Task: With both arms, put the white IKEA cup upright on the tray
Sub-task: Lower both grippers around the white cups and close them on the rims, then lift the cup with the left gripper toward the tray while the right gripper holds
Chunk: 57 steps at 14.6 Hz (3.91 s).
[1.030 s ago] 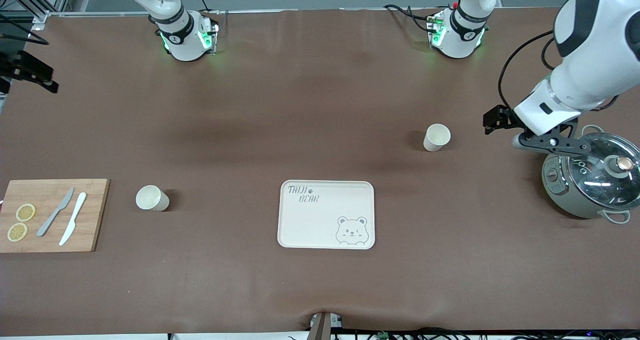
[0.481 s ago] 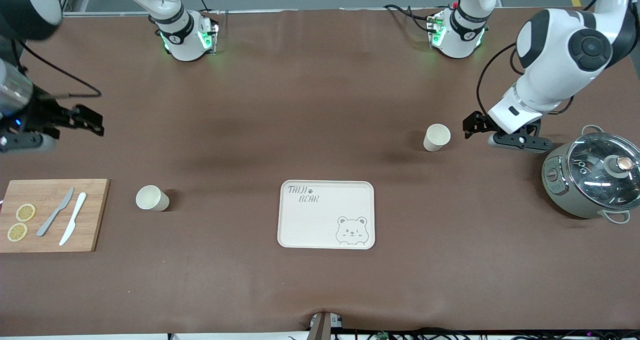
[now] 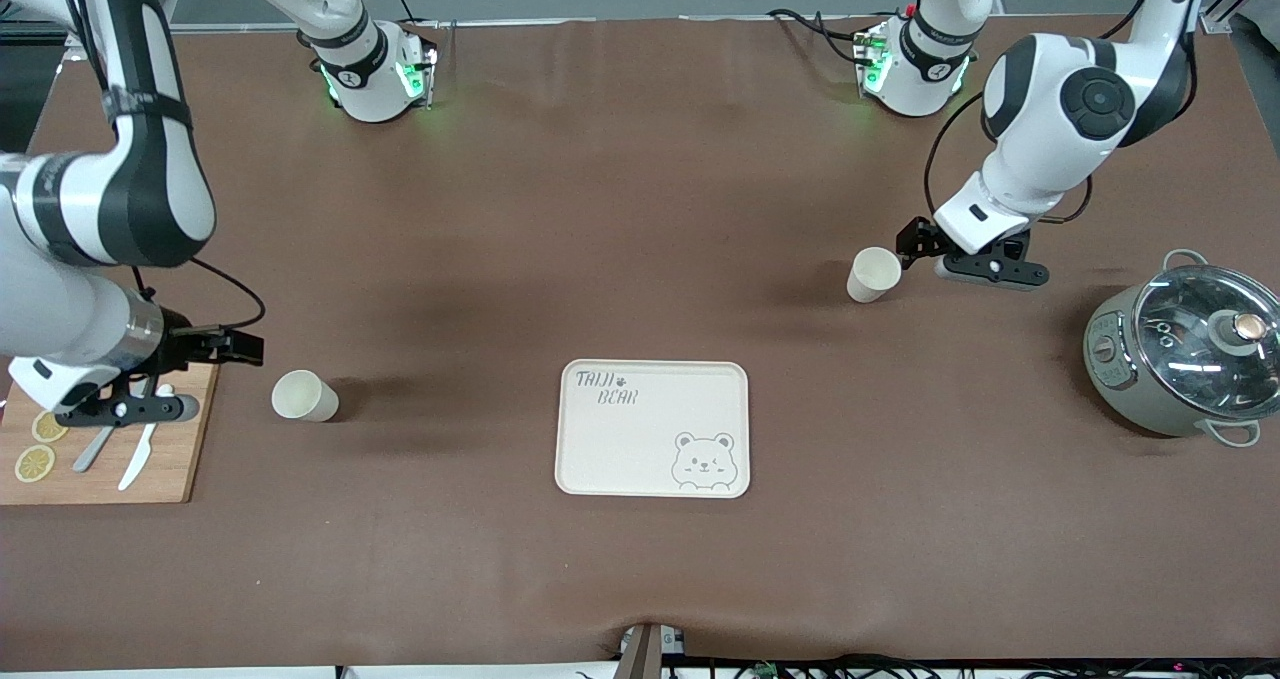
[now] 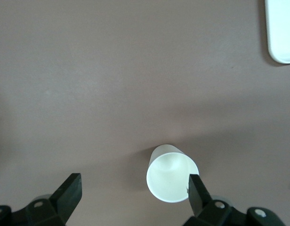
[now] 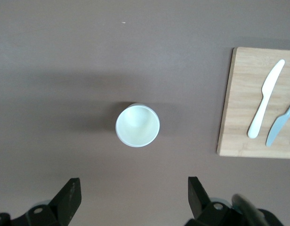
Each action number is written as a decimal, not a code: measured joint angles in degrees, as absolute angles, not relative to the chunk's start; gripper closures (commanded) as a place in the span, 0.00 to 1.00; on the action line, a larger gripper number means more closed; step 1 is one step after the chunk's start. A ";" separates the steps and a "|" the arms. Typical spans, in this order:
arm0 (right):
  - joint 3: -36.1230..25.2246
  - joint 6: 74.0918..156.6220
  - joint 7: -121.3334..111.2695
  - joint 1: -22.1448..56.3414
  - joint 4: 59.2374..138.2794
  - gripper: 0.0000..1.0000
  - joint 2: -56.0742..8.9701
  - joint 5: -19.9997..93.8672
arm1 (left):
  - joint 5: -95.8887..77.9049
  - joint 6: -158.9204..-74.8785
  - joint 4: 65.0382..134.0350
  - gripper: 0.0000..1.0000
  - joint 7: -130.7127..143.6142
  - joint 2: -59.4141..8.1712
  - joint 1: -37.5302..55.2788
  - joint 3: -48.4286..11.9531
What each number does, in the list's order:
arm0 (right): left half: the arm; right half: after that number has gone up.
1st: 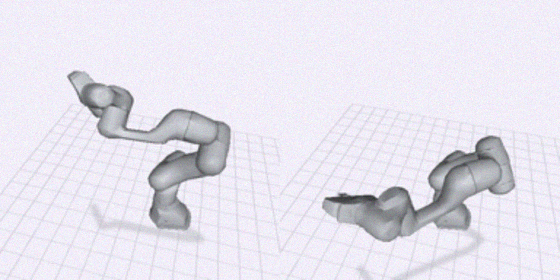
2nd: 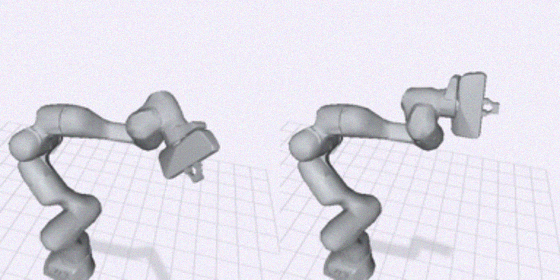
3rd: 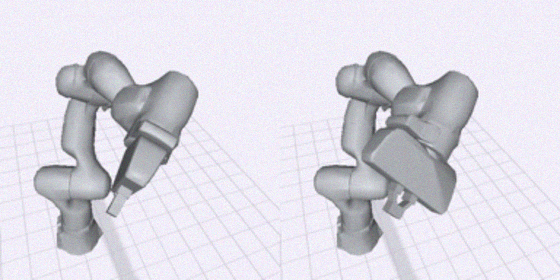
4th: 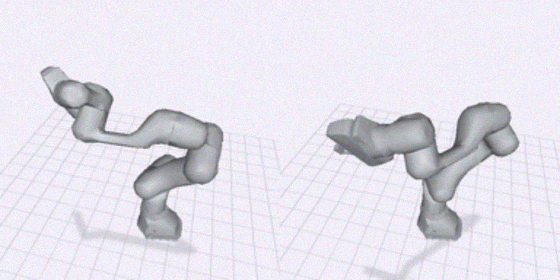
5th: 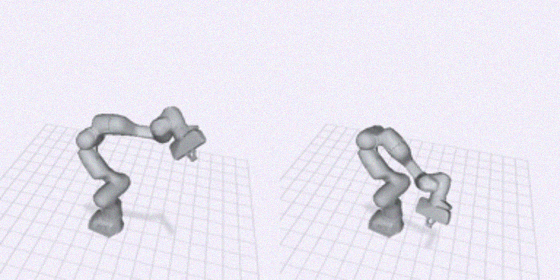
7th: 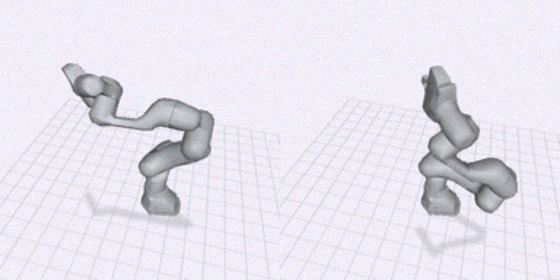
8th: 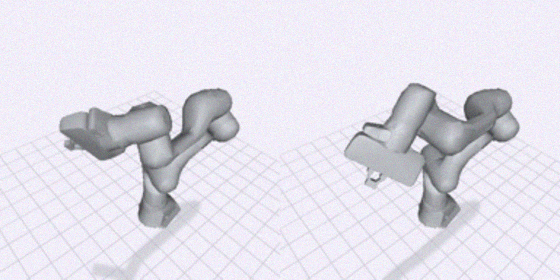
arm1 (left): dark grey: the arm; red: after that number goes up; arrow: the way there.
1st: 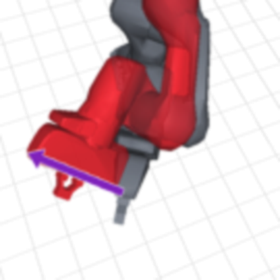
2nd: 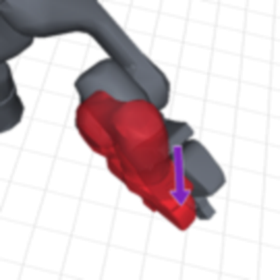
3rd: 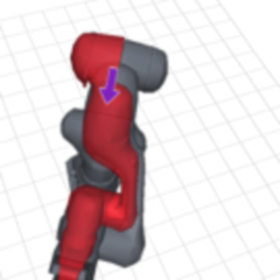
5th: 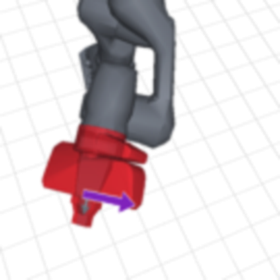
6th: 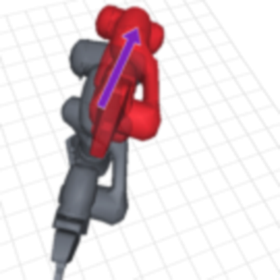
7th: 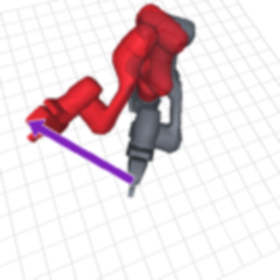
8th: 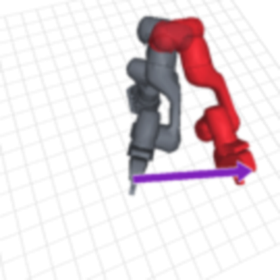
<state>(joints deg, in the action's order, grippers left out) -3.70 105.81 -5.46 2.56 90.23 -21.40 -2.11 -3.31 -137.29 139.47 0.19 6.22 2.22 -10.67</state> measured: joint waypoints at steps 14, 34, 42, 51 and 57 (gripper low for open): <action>-3.52 118.54 -26.88 -4.07 91.00 0.00 -29.00 3.31 | -3.35 -161.01 149.52 0.00 1.29 -4.65 2.27 -12.34; -3.14 128.46 -40.25 -3.90 97.17 0.00 -32.97 5.50 | -3.40 -162.96 151.90 1.00 8.78 -5.25 2.92 -13.91; -2.97 128.95 -40.93 -3.43 97.20 0.00 -34.20 5.50 | -3.41 -157.20 143.30 1.00 9.38 -5.69 2.85 -13.90; -2.89 131.61 -42.29 -2.94 98.65 0.00 -35.63 5.50 | 2.36 -132.62 109.19 1.00 24.83 -19.54 9.61 -14.19; -2.89 132.22 -42.31 -2.92 98.90 0.00 -35.63 5.50 | 5.83 -128.61 96.88 1.00 35.97 -29.41 18.17 -14.29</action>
